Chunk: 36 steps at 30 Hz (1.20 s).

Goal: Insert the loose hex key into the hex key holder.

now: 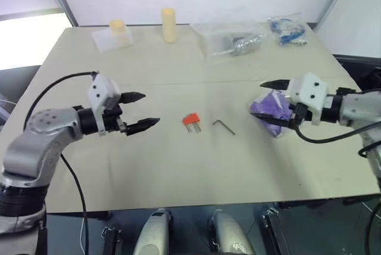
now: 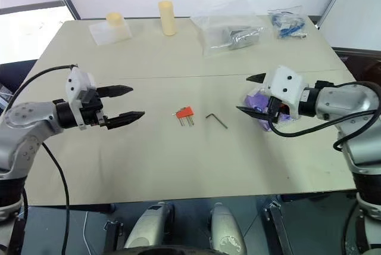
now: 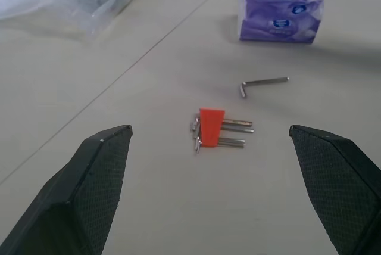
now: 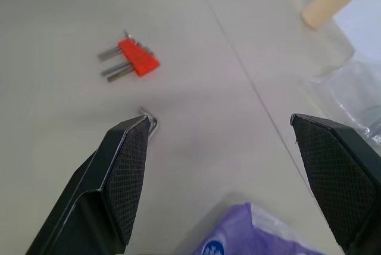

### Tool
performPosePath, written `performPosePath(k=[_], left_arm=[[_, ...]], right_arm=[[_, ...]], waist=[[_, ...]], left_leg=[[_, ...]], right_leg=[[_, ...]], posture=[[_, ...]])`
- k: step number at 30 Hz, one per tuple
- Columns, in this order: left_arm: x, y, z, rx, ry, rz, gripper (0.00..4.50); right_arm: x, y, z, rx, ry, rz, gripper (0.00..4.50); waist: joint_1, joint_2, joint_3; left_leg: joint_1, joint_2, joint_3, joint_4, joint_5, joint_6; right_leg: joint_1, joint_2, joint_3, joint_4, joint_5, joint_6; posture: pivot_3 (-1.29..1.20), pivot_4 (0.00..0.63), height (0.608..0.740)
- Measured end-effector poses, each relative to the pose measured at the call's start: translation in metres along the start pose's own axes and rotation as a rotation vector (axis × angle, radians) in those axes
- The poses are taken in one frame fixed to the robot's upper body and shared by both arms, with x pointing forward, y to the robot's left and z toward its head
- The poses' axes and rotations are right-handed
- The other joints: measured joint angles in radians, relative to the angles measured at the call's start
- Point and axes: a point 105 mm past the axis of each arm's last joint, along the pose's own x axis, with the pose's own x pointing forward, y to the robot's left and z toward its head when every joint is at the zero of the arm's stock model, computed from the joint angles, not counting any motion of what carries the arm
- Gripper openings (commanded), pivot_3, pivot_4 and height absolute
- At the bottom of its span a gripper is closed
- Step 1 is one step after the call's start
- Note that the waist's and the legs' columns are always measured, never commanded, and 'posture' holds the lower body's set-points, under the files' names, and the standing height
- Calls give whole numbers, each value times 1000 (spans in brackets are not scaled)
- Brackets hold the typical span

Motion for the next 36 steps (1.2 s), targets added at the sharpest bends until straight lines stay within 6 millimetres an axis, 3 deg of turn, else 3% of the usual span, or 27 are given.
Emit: performPosePath(k=[5,14,27,36], left_arm=[[-1,4,1,-24,1,2,4449],[2,2,-1,-54,-5,4,4449],[12,-4,-9,-62,7,-22,4449],[14,-3,-6,-53,2,-25,4449]], right_arm=[[-7,-12,0,-8,18,-16,3929],[-7,-11,-3,1,23,-15,3929],[-11,12,-15,68,78,-47,3929],[-10,32,-39,79,160,-52,3929]], waist=[[-2,0,0],[-1,0,0],[1,0,0],[1,0,0]], left_leg=[[0,0,1,0,0,0],[0,0,1,0,0,0],[0,0,0,0,0,0],[0,0,1,0,0,0]], right_leg=[[-1,0,0,0,0,0],[-1,0,0,0,0,0],[-1,0,0,0,0,0],[0,0,0,0,0,0]], posture=[[0,150,740],[0,150,740],[0,150,740],[0,150,740]])
